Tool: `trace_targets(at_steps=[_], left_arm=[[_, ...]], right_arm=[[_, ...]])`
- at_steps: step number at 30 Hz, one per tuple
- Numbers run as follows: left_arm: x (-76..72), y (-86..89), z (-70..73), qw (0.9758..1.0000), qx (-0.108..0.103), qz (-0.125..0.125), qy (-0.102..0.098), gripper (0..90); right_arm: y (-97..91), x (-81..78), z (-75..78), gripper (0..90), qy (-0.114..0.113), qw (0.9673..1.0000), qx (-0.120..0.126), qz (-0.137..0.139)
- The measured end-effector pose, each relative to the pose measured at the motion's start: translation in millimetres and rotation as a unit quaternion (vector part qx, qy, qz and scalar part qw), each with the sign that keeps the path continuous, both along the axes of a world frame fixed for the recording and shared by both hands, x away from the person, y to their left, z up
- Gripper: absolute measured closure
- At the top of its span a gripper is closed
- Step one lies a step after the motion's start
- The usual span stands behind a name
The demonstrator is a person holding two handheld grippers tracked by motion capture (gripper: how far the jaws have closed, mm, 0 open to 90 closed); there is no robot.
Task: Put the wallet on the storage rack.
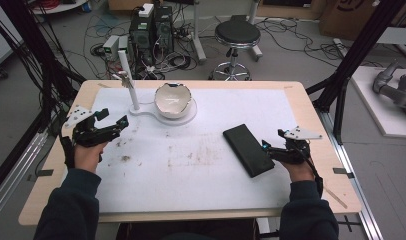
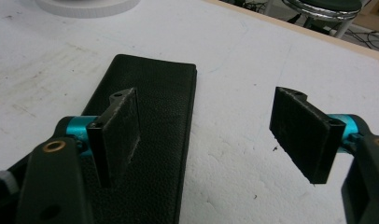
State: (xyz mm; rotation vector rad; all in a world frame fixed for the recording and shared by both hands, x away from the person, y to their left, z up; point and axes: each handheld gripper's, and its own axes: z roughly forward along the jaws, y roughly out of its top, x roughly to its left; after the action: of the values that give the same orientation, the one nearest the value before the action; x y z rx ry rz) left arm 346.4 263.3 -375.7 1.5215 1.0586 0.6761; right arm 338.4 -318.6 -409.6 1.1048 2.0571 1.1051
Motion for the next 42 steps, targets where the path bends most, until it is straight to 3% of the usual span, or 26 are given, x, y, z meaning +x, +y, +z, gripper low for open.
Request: trace_targets(at_steps=[3, 9, 15, 16, 23, 25, 27, 28, 30, 31, 32, 34, 36, 37, 39, 42], left_arm=[[-2.7, -0.1, -3.5, 1.0, 0.005, -0.003, -0.002, 19.4], [-7.3, -0.1, -14.9, 1.0, 0.005, -0.005, 0.001, 19.5], [-8.5, -0.8, -16.6, 1.0, 0.007, -0.005, 0.001, 20.2], [-8.8, -0.8, -17.2, 1.0, 0.006, -0.005, 0.002, 20.5], [-7.7, -2.9, -23.6, 0.9998, 0.008, -0.009, 0.015, 21.2], [-7.0, -3.1, -24.7, 0.9998, 0.008, -0.011, 0.017, 21.5], [-6.7, -2.9, -25.2, 0.9997, 0.009, -0.011, 0.019, 21.5], [-6.7, -2.8, -25.4, 0.9997, 0.008, -0.01, 0.019, 21.6], [-6.5, -2.6, -26.0, 0.9998, 0.006, -0.01, 0.019, 21.7], [-6.4, -2.2, -26.4, 0.9997, 0.007, -0.01, 0.02, 21.9], [-6.2, -1.9, -26.9, 0.9997, 0.008, -0.011, 0.021, 21.9], [-5.9, -1.9, -28.3, 0.9997, 0.005, -0.01, 0.023, 21.9], [-5.9, -1.4, -29.6, 0.9996, 0.006, -0.011, 0.025, 22.0], [-6.0, -1.5, -30.1, 0.9996, 0.005, -0.012, 0.026, 22.5], [-6.1, -1.2, -31.1, 0.9995, 0.003, -0.012, 0.028, 22.5], [-6.0, -0.3, -31.6, 0.9995, 0.001, -0.01, 0.029, 22.8]], right_arm=[[4.2, -0.5, -1.0, 23.1, 0.0, 1.0, -0.003, 0.008], [23.8, -2.8, -5.1, 21.4, 0.002, 0.9987, -0.033, 0.04], [33.9, -11.0, -8.2, 21.4, -0.001, 0.9979, -0.033, 0.056], [37.1, -12.2, -9.6, 21.4, 0.003, 0.9974, -0.042, 0.058], [64.9, -15.8, -21.5, 21.4, 0.023, 0.9928, -0.075, 0.091], [77.1, -14.6, -29.4, 21.5, 0.038, 0.9881, -0.112, 0.099], [78.9, -13.9, -31.4, 22.2, 0.043, 0.9863, -0.126, 0.098], [80.5, -12.4, -34.7, 27.7, 0.049, 0.9831, -0.146, 0.099], [81.0, -13.6, -34.3, 39.9, 0.036, 0.9803, -0.17, 0.093], [81.2, -13.8, -32.3, 48.6, 0.038, 0.9801, -0.172, 0.092], [81.2, -13.8, -32.3, 48.6, 0.038, 0.9801, -0.172, 0.092], [84.1, -14.9, -30.5, 56.7, 0.035, 0.9784, -0.186, 0.084], [85.5, -14.0, -27.9, 64.3, 0.043, 0.9793, -0.185, 0.071], [87.5, -14.2, -24.5, 74.2, 0.047, 0.9795, -0.19, 0.05], [87.7, -14.2, -23.6, 76.3, 0.046, 0.9791, -0.192, 0.047], [84.1, -14.9, -19.7, 80.7, 0.038, 0.9815, -0.182, 0.044]])
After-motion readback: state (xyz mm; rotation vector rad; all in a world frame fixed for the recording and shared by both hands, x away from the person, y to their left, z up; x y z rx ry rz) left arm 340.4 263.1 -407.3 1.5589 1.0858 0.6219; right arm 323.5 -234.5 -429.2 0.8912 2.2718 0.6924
